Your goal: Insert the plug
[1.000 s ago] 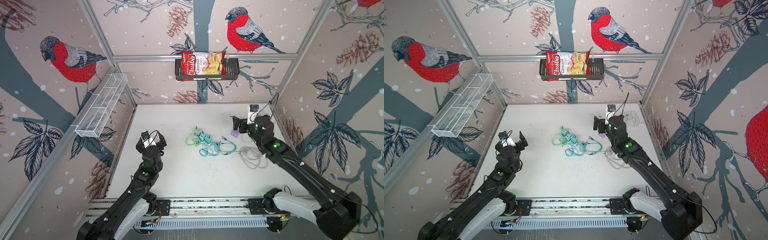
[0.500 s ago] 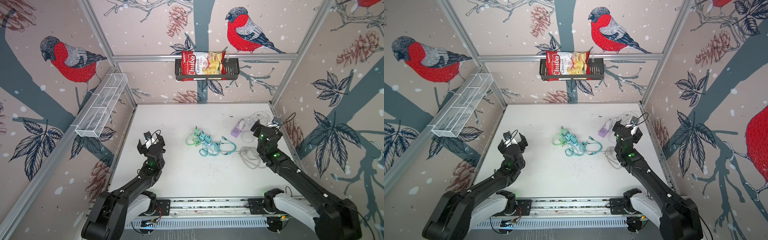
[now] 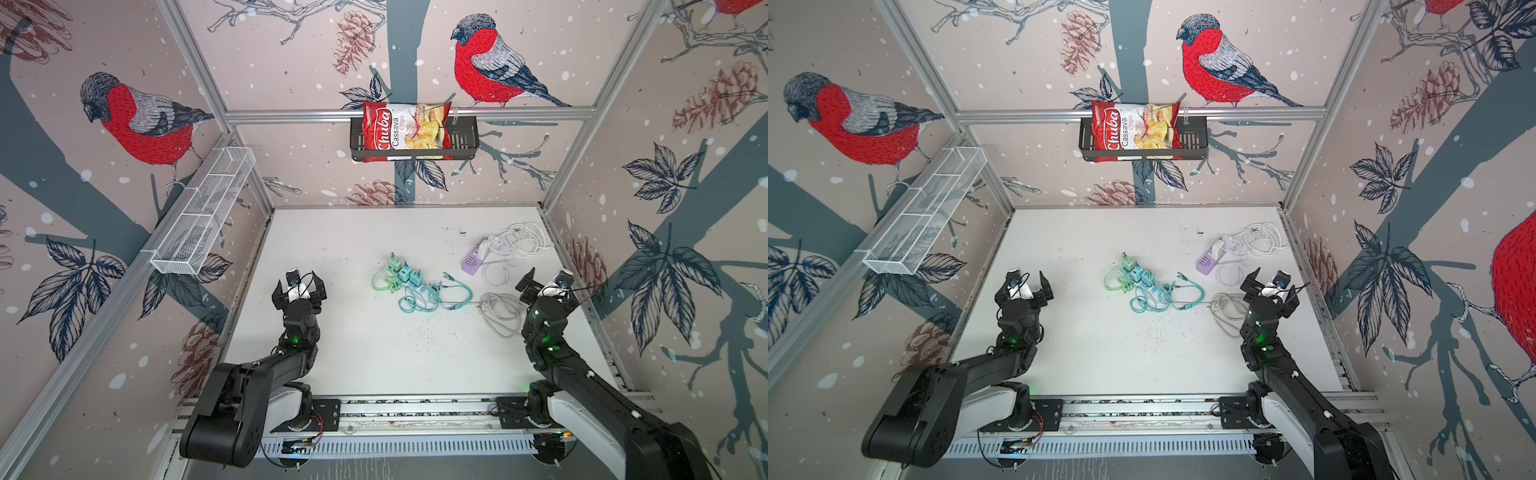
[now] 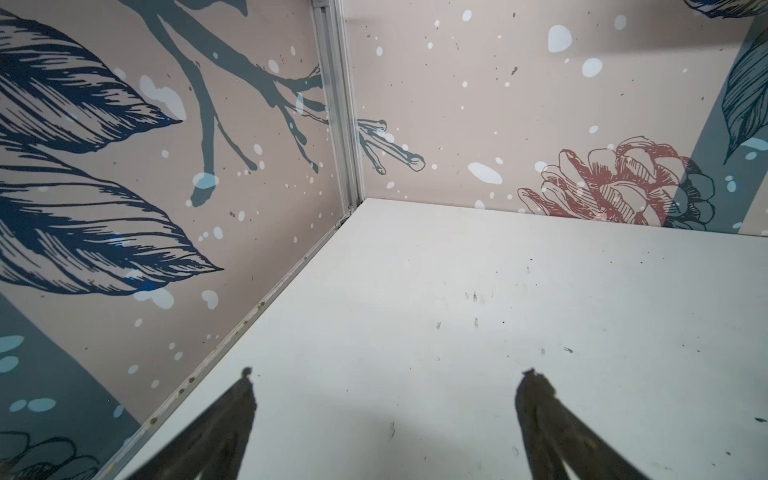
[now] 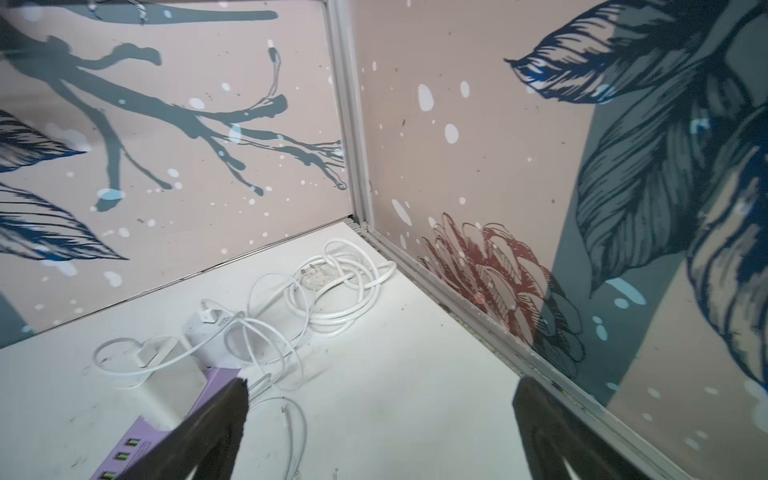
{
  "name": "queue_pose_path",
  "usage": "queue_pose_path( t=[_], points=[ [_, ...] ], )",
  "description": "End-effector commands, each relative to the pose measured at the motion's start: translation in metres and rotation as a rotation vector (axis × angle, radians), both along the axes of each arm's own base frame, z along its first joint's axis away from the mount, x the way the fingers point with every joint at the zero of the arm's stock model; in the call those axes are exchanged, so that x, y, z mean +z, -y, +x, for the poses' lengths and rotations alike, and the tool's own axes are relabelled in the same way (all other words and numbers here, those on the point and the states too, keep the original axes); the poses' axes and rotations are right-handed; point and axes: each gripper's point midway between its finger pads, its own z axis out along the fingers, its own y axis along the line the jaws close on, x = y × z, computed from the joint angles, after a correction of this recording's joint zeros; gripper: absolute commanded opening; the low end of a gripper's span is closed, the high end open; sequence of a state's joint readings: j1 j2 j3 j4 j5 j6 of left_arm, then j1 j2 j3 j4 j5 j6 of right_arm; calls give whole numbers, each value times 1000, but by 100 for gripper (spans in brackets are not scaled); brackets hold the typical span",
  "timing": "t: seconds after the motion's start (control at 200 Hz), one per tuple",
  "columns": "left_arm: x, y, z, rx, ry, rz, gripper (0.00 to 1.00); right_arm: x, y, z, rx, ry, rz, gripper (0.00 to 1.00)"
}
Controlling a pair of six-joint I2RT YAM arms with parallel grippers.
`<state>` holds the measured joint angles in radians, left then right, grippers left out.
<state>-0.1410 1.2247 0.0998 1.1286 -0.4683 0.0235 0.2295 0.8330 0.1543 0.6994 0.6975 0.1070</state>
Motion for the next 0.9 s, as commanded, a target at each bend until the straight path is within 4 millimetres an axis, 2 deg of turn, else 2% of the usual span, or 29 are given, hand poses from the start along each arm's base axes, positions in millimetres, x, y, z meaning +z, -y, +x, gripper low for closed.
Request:
queue_pose_path(
  t=[0.0,0.085,0.275,0.425,0.455,0.52,0.64,0.7,0.78,0.84,0.895],
  points=[
    [26,14,4,-85,139,-5,96,16,-2,-1,43,111,14,100],
    [24,14,1,-88,156,-8,96,8,6,-7,35,139,33,99],
    [23,9,-9,-70,206,-9,96,-8,11,-5,72,157,67,99],
    [17,9,-8,-65,203,-7,96,-23,1,14,124,91,24,99],
    [16,9,-8,-65,203,-8,96,-20,-1,16,131,110,15,100],
    [15,8,-7,-61,204,-8,96,-18,-15,23,217,112,-19,100],
    [11,9,-5,-64,195,-7,96,-34,-37,36,342,59,-58,100],
    [8,12,-2,-75,184,-2,96,-40,-36,36,340,59,-53,99],
    [7,15,-1,-89,177,7,97,-36,-35,36,335,102,-64,100],
    [7,15,0,-93,175,11,97,-42,-41,42,369,59,-73,99],
    [7,13,0,-81,177,9,97,-52,-38,51,348,-15,-51,100]
  ],
)
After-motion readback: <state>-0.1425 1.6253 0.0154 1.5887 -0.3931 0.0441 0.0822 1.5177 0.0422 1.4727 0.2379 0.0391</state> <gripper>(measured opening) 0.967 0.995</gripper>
